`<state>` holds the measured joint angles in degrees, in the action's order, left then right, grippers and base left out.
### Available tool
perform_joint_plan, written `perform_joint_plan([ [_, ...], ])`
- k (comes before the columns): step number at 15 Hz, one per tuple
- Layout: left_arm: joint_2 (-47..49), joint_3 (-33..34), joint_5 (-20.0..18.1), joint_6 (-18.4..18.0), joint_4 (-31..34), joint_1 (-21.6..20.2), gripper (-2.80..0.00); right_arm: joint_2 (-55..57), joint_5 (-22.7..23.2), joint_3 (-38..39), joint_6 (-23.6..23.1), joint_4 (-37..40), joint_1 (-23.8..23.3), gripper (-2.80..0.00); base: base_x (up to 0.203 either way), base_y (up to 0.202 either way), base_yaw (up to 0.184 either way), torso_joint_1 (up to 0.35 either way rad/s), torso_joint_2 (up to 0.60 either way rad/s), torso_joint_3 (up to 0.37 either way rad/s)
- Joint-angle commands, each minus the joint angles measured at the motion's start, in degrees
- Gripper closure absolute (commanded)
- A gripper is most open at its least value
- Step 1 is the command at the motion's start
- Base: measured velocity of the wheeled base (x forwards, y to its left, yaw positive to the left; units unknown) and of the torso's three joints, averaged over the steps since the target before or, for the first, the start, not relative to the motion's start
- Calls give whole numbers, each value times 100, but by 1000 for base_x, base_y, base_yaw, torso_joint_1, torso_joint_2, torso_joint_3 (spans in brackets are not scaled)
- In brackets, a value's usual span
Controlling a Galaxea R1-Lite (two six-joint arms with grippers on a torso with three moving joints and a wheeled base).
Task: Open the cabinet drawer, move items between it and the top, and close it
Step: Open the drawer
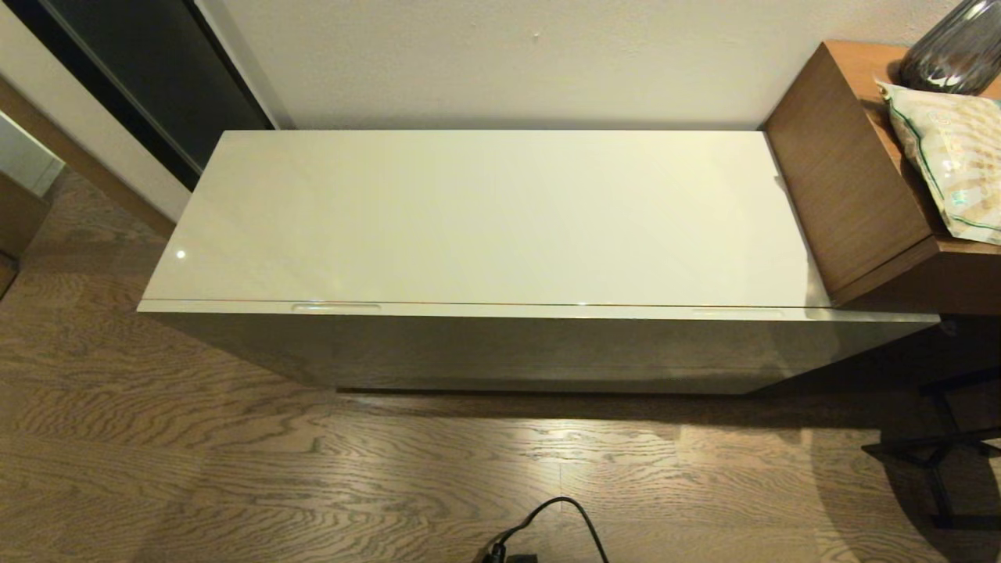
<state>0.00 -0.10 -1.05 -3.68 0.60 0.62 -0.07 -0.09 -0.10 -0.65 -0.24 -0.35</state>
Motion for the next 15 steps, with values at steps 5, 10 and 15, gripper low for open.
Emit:
perform_joint_plan([
  [5,0,1,-1,-1,2,-1,0,7,0,1,-2,-3,0,0,0,0,0,0,0,0],
  [10,0,1,-1,-1,2,-1,0,7,0,1,43,-10,0,0,0,0,0,0,0,0],
  [15,0,1,-1,-1,2,-1,0,7,0,1,100,-20,0,0,0,0,0,0,0,0],
])
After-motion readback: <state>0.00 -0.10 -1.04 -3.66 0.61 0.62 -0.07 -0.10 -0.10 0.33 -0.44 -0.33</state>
